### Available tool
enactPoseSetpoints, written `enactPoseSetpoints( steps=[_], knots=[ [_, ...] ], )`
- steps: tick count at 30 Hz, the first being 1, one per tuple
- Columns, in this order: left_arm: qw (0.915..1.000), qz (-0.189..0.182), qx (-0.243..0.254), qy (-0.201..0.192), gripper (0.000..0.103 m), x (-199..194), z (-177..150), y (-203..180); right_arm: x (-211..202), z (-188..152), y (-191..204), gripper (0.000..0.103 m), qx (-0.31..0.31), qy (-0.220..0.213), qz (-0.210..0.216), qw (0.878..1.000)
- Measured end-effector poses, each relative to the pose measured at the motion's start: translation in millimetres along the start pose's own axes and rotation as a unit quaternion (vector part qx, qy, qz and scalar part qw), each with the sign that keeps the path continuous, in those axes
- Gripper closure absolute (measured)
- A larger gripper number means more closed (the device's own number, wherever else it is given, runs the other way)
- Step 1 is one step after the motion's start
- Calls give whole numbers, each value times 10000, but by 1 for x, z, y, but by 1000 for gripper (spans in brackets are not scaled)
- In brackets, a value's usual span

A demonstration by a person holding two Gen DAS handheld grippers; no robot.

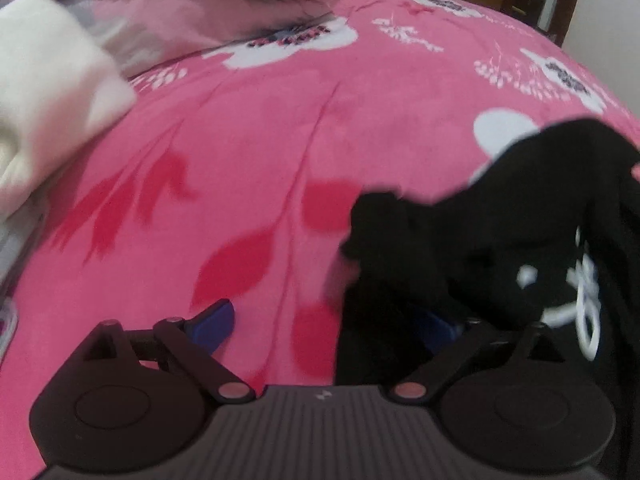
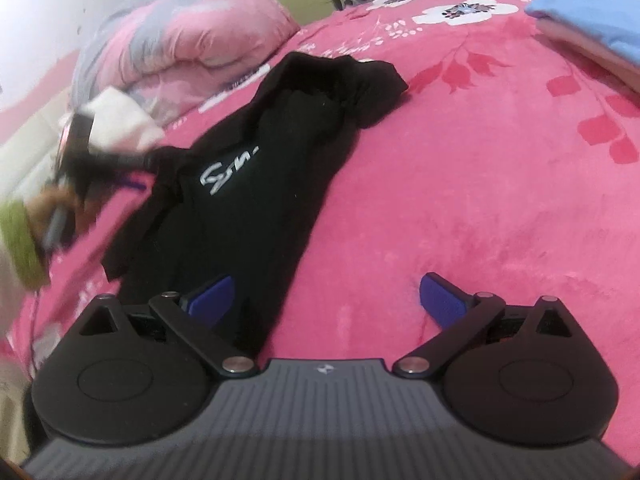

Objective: Fold clothes

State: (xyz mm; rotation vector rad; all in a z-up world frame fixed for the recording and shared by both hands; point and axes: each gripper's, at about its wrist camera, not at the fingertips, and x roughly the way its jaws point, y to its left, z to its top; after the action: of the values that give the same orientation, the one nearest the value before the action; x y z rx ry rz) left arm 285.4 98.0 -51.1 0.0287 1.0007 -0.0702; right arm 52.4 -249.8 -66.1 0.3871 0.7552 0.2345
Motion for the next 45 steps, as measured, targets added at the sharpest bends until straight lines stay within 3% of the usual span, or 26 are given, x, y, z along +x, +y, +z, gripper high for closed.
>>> enactPoseSetpoints(
  steps=[6,12,17,21,22,25,28,31,36,37,38,39,40,42,45],
  knots=[
    [9962,-554,-623,-241,7,-46,-47,23,-3,-2,-1,1,34,-6,70,10000],
    [9811,-1380,-1241,-541,7,-107,-110,35,-21,-12,2,1,349,43,290,9990],
    [9617,-2306,-1363,-583,7,-147,-170,11,-40,-32,13,3,477,41,469,9978],
    [9515,-2818,-1136,-488,11,-155,-203,-28,-48,-46,22,11,654,37,615,9960],
    [9518,-2841,-1045,-487,13,-155,-208,-37,-49,-49,24,16,679,39,658,9955],
    [9653,-2393,-909,-509,24,-148,-207,-50,-50,-54,32,25,736,98,847,9936],
    [9723,-1924,-1121,-707,25,-139,-199,-44,-49,-61,38,32,770,177,857,9932],
    [9707,-1604,-1533,-922,25,-125,-185,-26,-49,-67,41,37,852,205,889,9922],
    [9613,-1568,-1992,-1082,27,-99,-156,-8,-40,-74,46,51,1061,295,1079,9880],
    [9609,-1544,-2034,-1073,41,-95,-151,-6,-38,-74,47,61,1052,298,1084,9881],
    [9604,-1521,-2076,-1065,65,-91,-147,-3,-35,-75,49,68,1046,303,1084,9881],
    [9600,-1498,-2118,-1056,76,-87,-142,0,-33,-75,48,83,1062,324,1055,9882],
    [9595,-1475,-2161,-1048,98,-82,-137,3,-30,-75,48,93,1075,345,1028,9883],
    [9583,-1432,-2226,-1073,97,-76,-129,9,-29,-74,47,98,1064,350,1036,9883],
    [9588,-1131,-2156,-1462,97,-87,-115,27,-33,-74,44,99,1061,318,1078,9880]
  ],
)
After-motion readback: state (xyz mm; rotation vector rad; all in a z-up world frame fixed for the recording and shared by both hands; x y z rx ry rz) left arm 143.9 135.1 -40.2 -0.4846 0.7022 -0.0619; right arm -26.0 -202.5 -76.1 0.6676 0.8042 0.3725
